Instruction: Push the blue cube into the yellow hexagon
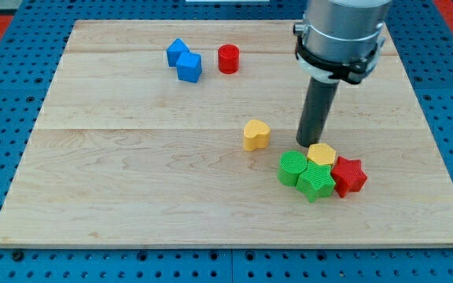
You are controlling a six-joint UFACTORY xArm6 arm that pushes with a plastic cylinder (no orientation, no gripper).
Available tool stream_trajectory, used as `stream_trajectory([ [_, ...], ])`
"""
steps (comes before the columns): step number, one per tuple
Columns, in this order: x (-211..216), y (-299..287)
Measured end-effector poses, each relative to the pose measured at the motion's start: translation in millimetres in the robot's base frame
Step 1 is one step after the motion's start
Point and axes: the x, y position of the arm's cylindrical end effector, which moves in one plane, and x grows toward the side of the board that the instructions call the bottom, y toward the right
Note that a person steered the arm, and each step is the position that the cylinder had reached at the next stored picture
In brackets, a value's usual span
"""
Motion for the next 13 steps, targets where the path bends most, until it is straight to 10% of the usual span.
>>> stream_trajectory([
  [4, -226, -110],
  [6, -205, -206],
  [13, -41, -102],
])
